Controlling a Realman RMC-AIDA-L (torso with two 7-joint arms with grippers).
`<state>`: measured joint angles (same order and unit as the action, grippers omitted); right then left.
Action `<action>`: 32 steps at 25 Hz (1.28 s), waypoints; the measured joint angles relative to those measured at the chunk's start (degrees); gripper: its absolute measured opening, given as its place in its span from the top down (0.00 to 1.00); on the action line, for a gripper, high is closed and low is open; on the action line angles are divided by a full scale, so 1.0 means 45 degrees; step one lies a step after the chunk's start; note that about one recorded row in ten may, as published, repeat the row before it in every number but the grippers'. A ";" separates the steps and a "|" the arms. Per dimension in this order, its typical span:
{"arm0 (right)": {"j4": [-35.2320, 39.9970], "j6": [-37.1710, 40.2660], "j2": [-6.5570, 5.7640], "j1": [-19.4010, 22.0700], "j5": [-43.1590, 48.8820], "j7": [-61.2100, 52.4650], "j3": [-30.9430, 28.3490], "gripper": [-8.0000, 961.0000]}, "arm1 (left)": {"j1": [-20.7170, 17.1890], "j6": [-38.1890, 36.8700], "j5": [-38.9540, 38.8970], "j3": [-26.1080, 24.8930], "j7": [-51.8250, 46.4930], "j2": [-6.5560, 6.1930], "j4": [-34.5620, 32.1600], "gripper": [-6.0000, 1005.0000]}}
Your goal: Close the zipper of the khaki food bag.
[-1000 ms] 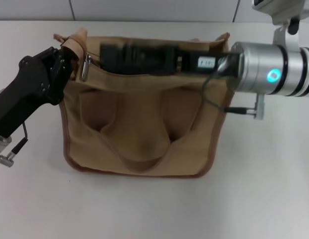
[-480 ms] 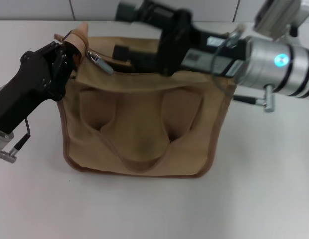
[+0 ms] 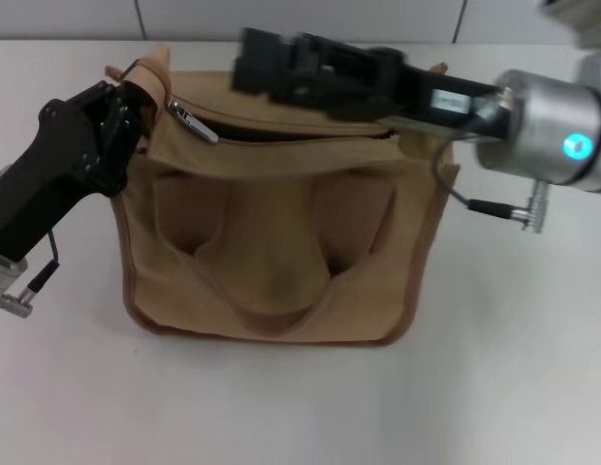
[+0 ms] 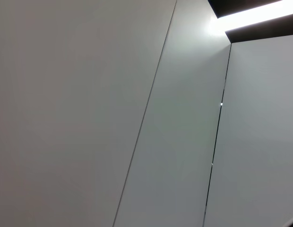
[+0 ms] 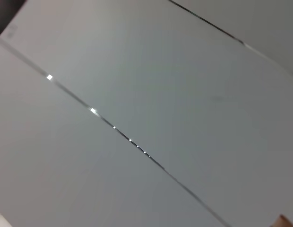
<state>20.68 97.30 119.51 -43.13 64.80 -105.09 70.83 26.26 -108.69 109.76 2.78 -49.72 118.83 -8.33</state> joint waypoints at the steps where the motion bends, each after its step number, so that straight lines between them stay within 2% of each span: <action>1: 0.0000 0.0000 0.0000 0.0000 0.0000 0.0000 0.0000 0.14 | 0.0000 0.0000 0.0000 0.0000 0.0000 0.0000 0.0000 0.98; 4: 0.0958 -0.0033 0.0009 0.0966 0.0041 0.3284 0.0070 0.14 | 0.0005 0.0028 -0.0001 0.0001 0.0008 -0.0002 0.0010 0.98; 5: 0.1338 -0.0126 0.0058 0.1528 0.0059 0.6054 0.0221 0.14 | 0.0020 0.0068 0.0000 0.0002 0.0011 -0.0001 0.0013 0.98; 6: 0.1338 -0.0126 0.0058 0.1528 0.0059 0.6054 0.0221 0.14 | 0.0020 0.0068 0.0000 0.0002 0.0011 -0.0001 0.0013 0.98; 9: 0.1219 -0.0665 0.0081 0.2058 -0.0320 1.0440 0.0733 0.14 | 0.0043 0.0119 0.0001 0.0005 0.0014 0.0000 0.0016 0.98; 10: 0.0750 -0.1204 0.0084 0.2182 -0.1251 1.2819 0.1483 0.14 | 0.0042 0.0120 0.0000 0.0006 0.0014 -0.0001 0.0019 0.98; 11: 0.0750 -0.1204 0.0084 0.2182 -0.1251 1.2819 0.1483 0.14 | 0.0042 0.0119 0.0002 0.0007 0.0014 -0.0001 0.0032 0.98; 14: 0.0136 -0.1696 0.0084 0.2214 -0.3415 1.5436 0.3130 0.14 | 0.0043 0.0116 0.0002 0.0008 0.0012 0.0020 0.0106 0.98; 17: 0.0220 -0.2029 0.0084 0.2349 -0.5508 1.7560 0.4897 0.14 | 0.0063 0.0118 0.0003 0.0003 0.0014 0.0035 0.0189 0.98; 24: 0.1958 -0.3971 0.0083 0.3243 -0.9134 2.2977 0.9153 0.14 | 0.0089 0.0125 0.0003 -0.0019 0.0014 0.0059 0.0211 0.98; 25: 0.2245 -0.4460 0.0084 0.3448 -1.0640 2.4181 1.0132 0.14 | 0.0096 0.0128 -0.0001 -0.0023 0.0015 0.0059 0.0213 0.98; 29: 0.2330 -0.4807 0.0083 0.3523 -1.2047 2.5402 1.0901 0.14 | 0.0104 0.0133 -0.0082 -0.0040 0.0015 0.0058 0.0247 0.98; 32: 0.2408 -0.5139 0.0083 0.3515 -1.2265 2.5749 1.1006 0.14 | 0.0149 0.0133 -0.0228 -0.0051 0.0015 0.0059 0.0362 0.98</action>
<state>31.52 74.17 119.88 -27.31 9.61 10.78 120.36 26.93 -108.09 108.73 2.55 -49.66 119.09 -6.70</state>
